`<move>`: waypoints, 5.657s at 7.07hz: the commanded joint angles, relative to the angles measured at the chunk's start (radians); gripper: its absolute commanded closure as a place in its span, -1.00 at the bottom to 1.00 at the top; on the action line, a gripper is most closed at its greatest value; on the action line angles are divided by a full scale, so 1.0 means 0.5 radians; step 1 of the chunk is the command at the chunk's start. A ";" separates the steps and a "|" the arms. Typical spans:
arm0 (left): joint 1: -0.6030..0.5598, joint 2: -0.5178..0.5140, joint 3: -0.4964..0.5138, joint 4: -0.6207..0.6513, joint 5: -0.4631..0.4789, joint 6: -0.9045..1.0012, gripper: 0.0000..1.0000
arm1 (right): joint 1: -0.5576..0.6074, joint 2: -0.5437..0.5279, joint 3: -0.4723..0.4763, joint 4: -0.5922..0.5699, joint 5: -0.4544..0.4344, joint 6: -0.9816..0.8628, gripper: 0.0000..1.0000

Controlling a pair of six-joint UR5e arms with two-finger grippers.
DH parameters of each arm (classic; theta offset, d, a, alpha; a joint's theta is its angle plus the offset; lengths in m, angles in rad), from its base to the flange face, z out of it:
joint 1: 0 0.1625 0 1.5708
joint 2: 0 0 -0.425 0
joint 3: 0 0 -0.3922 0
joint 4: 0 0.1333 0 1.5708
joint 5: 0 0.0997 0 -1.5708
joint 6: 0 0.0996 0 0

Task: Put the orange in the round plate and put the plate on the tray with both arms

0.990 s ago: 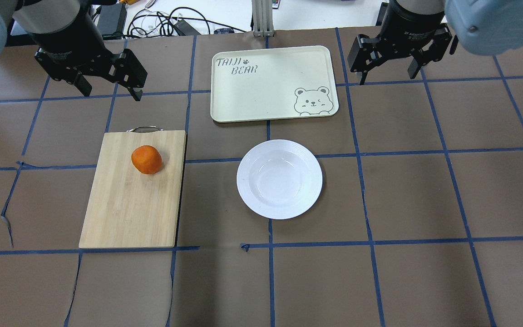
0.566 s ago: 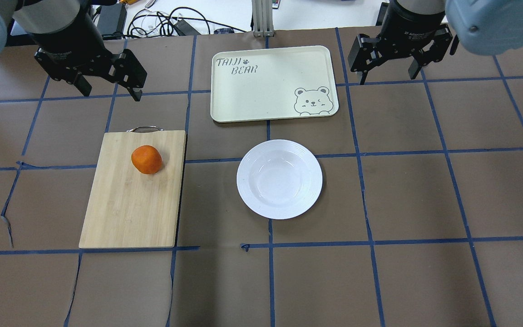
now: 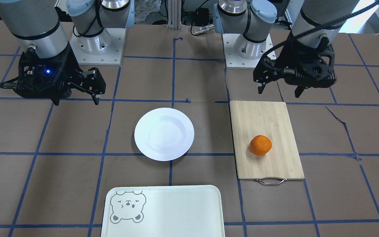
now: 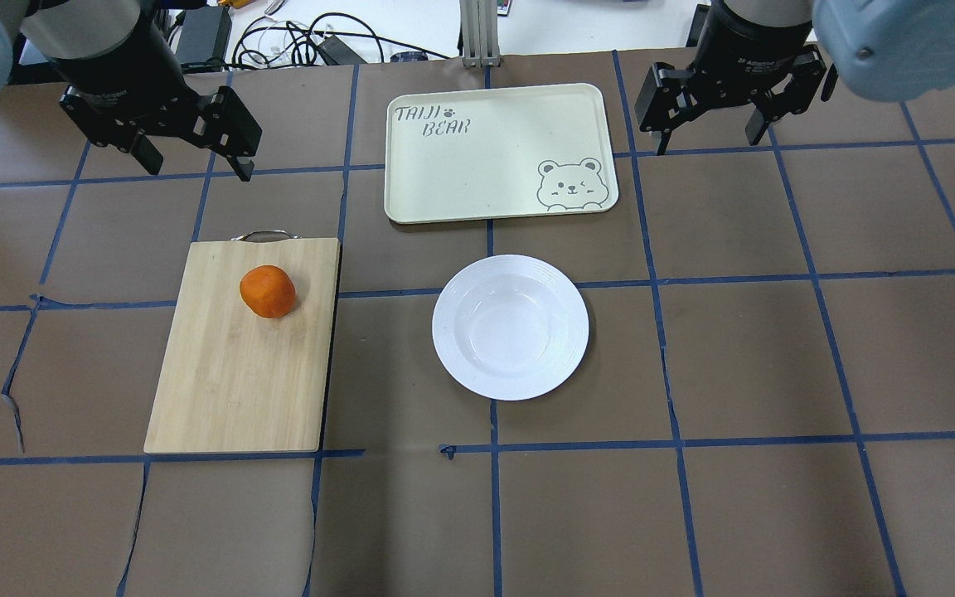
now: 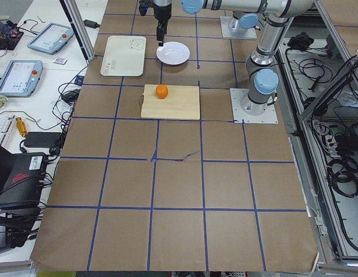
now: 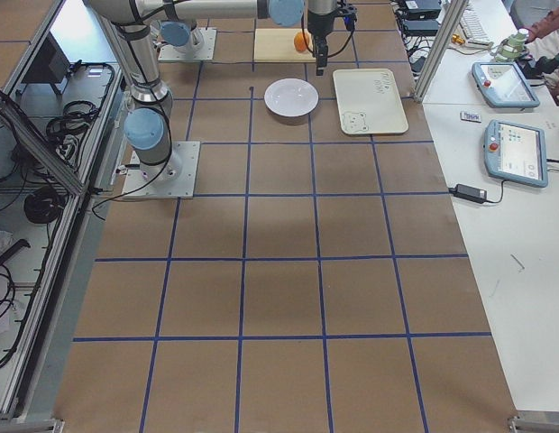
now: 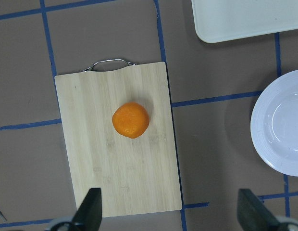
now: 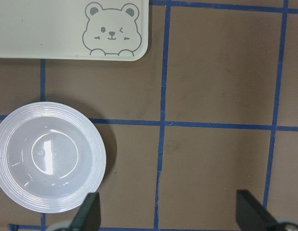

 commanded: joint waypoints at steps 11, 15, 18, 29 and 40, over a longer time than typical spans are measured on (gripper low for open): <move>0.173 -0.840 -0.297 0.390 0.014 -0.242 1.00 | 0.003 0.000 0.060 -0.031 0.003 0.003 -1.00; -0.307 -0.686 -0.226 0.326 -0.246 -1.079 1.00 | 0.003 0.000 0.060 -0.031 0.003 0.003 -1.00; -0.707 -0.787 -0.256 0.595 -0.659 -1.835 1.00 | 0.003 0.000 0.063 -0.031 0.003 0.003 -1.00; -0.217 -0.298 0.308 -0.094 -0.424 -1.036 -1.00 | -0.153 0.141 1.251 -1.316 1.020 0.092 -1.00; -0.085 0.111 -0.125 0.191 -0.143 -0.426 -1.00 | -0.025 0.512 1.446 -1.961 1.061 0.691 -0.21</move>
